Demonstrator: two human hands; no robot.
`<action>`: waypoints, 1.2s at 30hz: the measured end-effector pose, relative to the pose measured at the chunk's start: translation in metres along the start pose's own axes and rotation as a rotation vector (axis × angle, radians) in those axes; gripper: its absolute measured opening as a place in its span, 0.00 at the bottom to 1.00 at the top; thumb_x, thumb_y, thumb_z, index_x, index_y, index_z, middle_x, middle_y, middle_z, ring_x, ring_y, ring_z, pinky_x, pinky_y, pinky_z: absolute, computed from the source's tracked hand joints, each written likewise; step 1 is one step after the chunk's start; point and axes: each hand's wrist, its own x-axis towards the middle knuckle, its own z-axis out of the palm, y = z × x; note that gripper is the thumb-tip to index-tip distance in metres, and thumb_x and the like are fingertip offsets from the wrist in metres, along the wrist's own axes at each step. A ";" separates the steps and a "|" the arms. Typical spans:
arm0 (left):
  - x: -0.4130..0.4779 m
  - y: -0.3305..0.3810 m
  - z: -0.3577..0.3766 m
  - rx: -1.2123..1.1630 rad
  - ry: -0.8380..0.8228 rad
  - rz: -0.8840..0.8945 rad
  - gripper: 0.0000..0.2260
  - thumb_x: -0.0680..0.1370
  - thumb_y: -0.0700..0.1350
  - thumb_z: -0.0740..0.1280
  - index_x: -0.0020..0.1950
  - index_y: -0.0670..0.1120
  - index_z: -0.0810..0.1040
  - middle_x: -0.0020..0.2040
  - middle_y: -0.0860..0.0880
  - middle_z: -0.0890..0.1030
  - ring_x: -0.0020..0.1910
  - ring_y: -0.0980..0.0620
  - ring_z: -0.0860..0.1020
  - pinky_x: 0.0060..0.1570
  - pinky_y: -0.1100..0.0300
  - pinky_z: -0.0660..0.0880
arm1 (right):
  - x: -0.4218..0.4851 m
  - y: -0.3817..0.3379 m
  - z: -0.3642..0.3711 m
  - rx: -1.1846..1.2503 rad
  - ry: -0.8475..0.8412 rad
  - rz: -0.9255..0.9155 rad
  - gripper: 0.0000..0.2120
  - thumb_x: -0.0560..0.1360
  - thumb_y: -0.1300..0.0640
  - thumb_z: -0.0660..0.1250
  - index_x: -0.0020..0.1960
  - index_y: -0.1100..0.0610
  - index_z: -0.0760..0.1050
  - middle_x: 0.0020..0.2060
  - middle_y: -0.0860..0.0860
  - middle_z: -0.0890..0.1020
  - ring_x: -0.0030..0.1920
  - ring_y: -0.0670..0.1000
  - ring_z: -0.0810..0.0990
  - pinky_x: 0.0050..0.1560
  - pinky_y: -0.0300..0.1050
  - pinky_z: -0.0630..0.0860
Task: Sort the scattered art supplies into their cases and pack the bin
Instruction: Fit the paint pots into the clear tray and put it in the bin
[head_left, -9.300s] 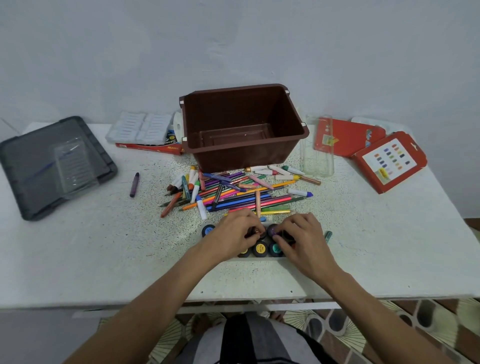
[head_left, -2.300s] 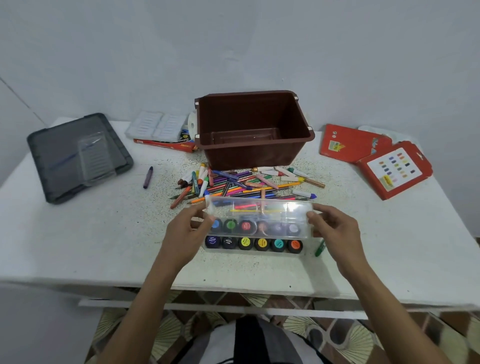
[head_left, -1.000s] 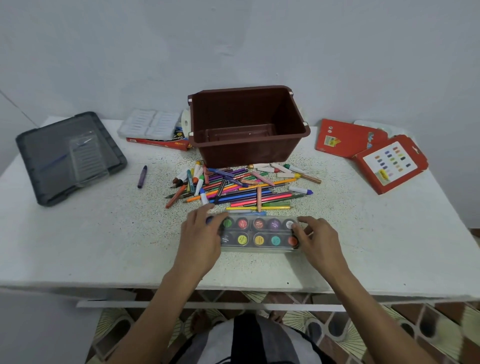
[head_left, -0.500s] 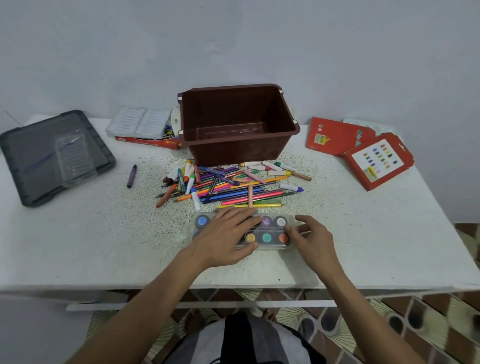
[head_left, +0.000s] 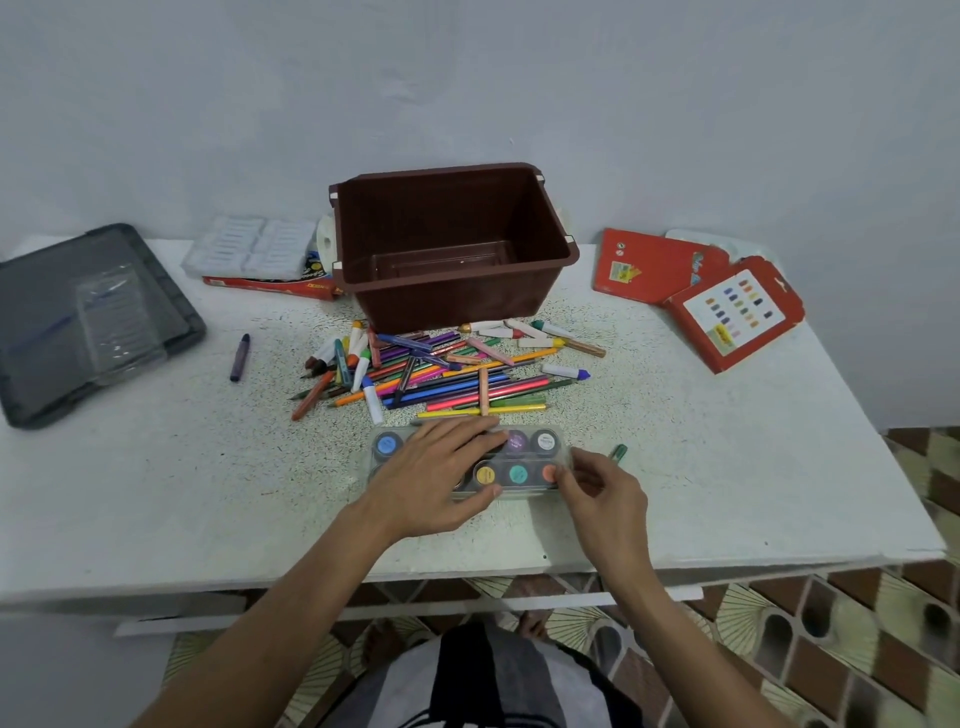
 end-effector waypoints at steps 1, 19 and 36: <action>0.000 0.000 0.000 -0.003 0.003 -0.001 0.28 0.80 0.64 0.56 0.77 0.53 0.64 0.77 0.56 0.63 0.75 0.57 0.60 0.72 0.62 0.48 | -0.001 -0.001 0.001 -0.011 0.006 -0.014 0.10 0.76 0.55 0.72 0.57 0.56 0.81 0.46 0.45 0.83 0.46 0.37 0.80 0.44 0.26 0.74; -0.008 0.005 0.007 -0.045 0.448 -0.066 0.11 0.78 0.48 0.64 0.55 0.46 0.83 0.54 0.52 0.80 0.53 0.52 0.76 0.53 0.53 0.72 | 0.027 -0.023 -0.023 -0.292 -0.131 -0.132 0.11 0.79 0.61 0.64 0.59 0.59 0.80 0.53 0.52 0.84 0.46 0.47 0.80 0.46 0.38 0.74; -0.064 -0.008 -0.012 -0.619 0.461 -1.026 0.26 0.72 0.60 0.73 0.66 0.51 0.74 0.59 0.51 0.78 0.49 0.56 0.78 0.41 0.66 0.71 | 0.020 -0.032 0.027 -0.873 -0.558 -0.605 0.31 0.74 0.31 0.53 0.73 0.42 0.68 0.75 0.54 0.67 0.73 0.63 0.64 0.71 0.67 0.57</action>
